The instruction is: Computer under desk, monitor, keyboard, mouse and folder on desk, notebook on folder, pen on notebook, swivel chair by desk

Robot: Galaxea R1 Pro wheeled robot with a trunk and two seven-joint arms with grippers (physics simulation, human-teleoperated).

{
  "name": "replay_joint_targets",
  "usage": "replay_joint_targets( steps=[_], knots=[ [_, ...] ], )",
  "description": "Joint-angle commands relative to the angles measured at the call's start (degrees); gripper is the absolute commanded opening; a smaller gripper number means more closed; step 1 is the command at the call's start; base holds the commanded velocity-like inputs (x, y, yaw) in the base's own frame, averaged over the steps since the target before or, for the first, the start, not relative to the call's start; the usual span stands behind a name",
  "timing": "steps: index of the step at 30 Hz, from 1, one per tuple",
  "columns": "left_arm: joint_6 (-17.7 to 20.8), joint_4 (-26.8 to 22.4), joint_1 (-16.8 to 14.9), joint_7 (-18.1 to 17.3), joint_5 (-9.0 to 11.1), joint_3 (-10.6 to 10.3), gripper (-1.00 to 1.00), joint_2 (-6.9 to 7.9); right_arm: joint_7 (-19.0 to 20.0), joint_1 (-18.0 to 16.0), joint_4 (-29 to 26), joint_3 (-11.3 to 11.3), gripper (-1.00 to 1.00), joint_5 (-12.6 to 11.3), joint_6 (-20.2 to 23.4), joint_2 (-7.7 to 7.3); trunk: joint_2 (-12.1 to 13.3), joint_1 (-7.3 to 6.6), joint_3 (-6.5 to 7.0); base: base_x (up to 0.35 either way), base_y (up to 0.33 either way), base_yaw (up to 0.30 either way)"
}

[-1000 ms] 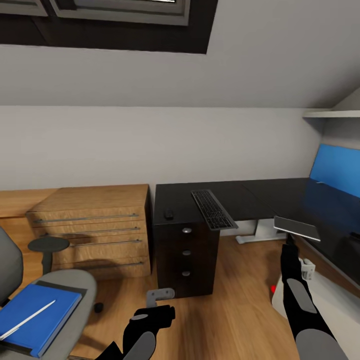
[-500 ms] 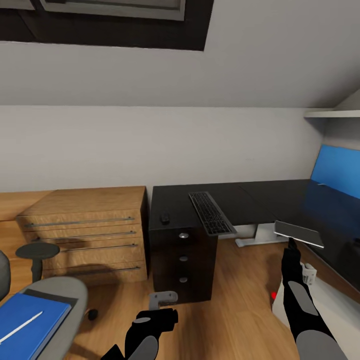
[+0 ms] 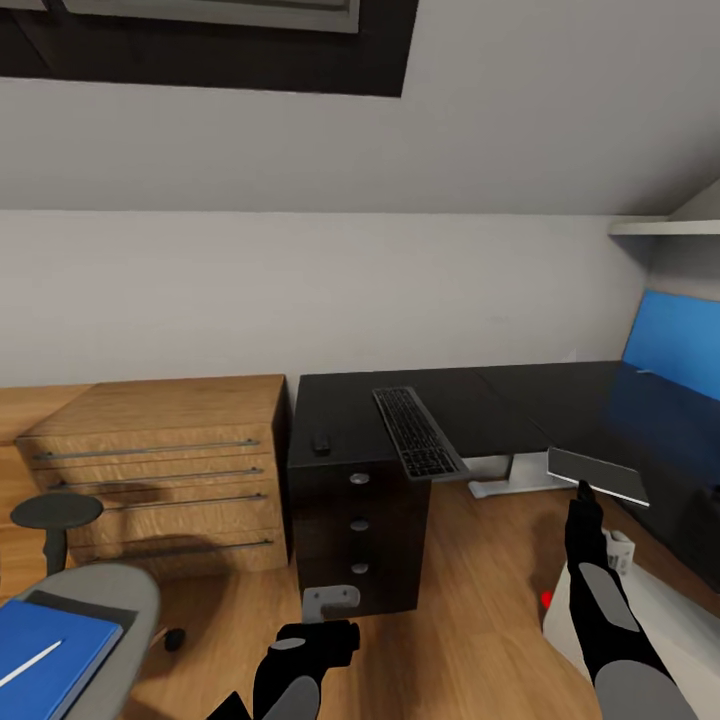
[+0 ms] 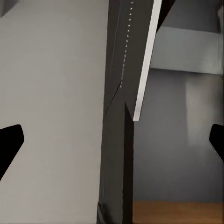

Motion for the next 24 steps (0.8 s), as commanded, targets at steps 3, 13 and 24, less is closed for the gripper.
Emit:
replay_joint_targets(
  steps=[3,13,24],
  knots=[
    [0.2,-0.1,-0.1,0.5,0.3,-0.2,1.0,0.02,-0.9,0.0,0.1,-0.1,1.0,-0.6,-0.1,-0.04,0.0,0.0,-0.06,0.019,-0.017,0.0],
    [0.1,-0.1,-0.1,0.4,0.3,-0.3,1.0,0.02,-2.6,0.0,0.1,-0.3,1.0,-0.7,0.0,-0.62,0.0,0.0,-0.06,0.101,-0.092,0.0],
    [0.2,-0.1,-0.1,0.4,0.4,-0.3,1.0,0.02,-3.3,0.0,0.1,-0.3,1.0,-0.8,0.0,-0.85,0.0,0.0,-0.06,0.025,-0.023,0.0]
  ],
)
